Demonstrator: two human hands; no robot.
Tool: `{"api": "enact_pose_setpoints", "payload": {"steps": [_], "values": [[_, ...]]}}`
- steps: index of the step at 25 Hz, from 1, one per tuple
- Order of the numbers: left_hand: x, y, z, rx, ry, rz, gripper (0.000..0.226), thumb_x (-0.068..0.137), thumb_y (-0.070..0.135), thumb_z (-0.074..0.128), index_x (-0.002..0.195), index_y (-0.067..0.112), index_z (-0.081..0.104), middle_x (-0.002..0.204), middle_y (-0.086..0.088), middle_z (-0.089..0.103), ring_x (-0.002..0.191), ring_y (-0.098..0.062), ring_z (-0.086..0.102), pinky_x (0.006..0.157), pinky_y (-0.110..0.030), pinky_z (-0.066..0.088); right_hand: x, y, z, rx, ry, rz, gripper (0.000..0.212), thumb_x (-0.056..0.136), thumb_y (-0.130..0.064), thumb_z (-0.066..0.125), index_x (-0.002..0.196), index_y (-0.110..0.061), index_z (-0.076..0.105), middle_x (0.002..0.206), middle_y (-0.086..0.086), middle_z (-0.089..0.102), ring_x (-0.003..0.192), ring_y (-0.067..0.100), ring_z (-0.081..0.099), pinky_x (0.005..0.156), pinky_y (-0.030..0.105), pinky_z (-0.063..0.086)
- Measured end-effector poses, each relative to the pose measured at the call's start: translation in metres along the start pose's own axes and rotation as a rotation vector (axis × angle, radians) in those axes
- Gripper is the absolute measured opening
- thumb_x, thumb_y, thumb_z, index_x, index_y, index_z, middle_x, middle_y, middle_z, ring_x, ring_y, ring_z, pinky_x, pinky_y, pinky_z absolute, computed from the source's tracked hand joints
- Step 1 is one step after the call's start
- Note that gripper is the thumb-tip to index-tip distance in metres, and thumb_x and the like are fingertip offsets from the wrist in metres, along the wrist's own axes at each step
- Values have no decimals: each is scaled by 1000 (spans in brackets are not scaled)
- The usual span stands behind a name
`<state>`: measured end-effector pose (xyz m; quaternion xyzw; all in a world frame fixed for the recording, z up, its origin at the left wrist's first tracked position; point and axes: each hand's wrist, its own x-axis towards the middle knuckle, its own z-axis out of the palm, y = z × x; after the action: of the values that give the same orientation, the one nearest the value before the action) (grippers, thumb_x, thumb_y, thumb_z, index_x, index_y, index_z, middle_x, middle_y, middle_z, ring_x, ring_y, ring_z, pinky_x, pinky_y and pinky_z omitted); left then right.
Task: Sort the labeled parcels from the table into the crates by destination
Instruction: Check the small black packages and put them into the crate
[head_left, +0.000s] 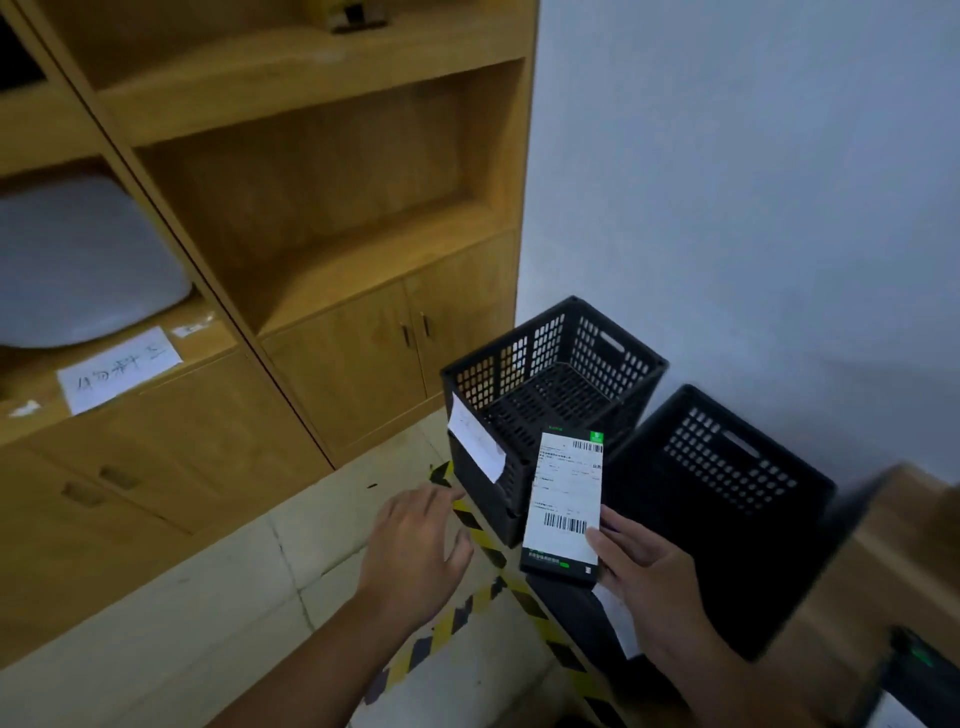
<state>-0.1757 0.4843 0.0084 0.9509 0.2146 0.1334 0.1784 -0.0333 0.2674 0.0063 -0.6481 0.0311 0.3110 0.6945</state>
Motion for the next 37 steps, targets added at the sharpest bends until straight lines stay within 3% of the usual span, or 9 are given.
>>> {"api": "enact_pose_setpoints", "payload": {"steps": [10, 16, 19, 22, 24, 28, 32, 35, 37], "values": [[120, -75, 7, 31, -12, -26, 35, 87, 28, 66, 121, 19, 65, 114, 4, 66, 104, -19, 62, 94, -36, 47, 135, -13, 94, 0, -41, 4, 32, 89, 2, 73, 117, -14, 73, 102, 3, 80, 94, 18, 77, 68, 27, 62], [208, -114, 4, 88, -111, -30, 36, 89, 32, 64, 123, 21, 64, 114, 7, 66, 102, -18, 62, 93, -35, 50, 215, -33, 145, 28, -2, 62, 31, 90, 4, 70, 119, -7, 72, 99, 5, 80, 91, 21, 77, 73, 34, 64], [248, -129, 9, 96, -145, -16, 36, 85, 27, 70, 120, 19, 67, 112, 5, 67, 101, -19, 64, 90, -36, 52, 251, -42, 161, 10, 15, 71, 28, 91, 5, 69, 113, -11, 74, 96, 3, 80, 89, 18, 78, 70, 33, 64], [286, -144, 11, 88, -195, 27, 36, 86, 27, 69, 121, 19, 66, 113, 5, 67, 103, -19, 63, 91, -36, 52, 275, -50, 174, -33, 39, 65, 28, 91, 2, 70, 111, -18, 75, 102, 2, 80, 95, 20, 77, 84, 44, 63], [315, -157, 17, 72, -228, 44, 36, 88, 28, 67, 123, 19, 65, 115, 4, 66, 106, -20, 62, 93, -35, 50, 291, -53, 181, -38, 56, 75, 29, 93, 0, 69, 110, -22, 75, 104, 1, 80, 97, 21, 76, 85, 44, 63], [383, -188, 34, 39, -301, 150, 37, 93, 33, 61, 128, 24, 61, 121, 8, 62, 112, -16, 56, 95, -27, 43, 329, -53, 201, -53, 211, 99, 28, 91, -3, 71, 111, -23, 72, 95, -4, 80, 89, 15, 77, 74, 30, 63], [459, -224, 45, 21, -397, 314, 34, 92, 34, 60, 126, 26, 61, 117, 9, 61, 107, -15, 58, 91, -29, 44, 360, -56, 238, -99, 407, 92, 34, 90, -8, 75, 123, -11, 70, 98, -2, 78, 91, 15, 75, 88, 41, 62], [503, -245, 53, 26, -487, 393, 37, 94, 37, 54, 129, 26, 57, 121, 8, 58, 107, -15, 56, 89, -32, 46, 366, -54, 267, -56, 518, 144, 33, 89, -6, 75, 122, -10, 71, 94, -3, 77, 86, 11, 75, 81, 31, 63], [523, -255, 61, 11, -550, 436, 39, 96, 38, 50, 133, 27, 54, 124, 9, 55, 110, -13, 54, 91, -32, 46, 367, -48, 278, -30, 584, 180, 34, 89, -3, 75, 122, -6, 69, 94, 0, 78, 85, 13, 76, 77, 32, 64]]}}
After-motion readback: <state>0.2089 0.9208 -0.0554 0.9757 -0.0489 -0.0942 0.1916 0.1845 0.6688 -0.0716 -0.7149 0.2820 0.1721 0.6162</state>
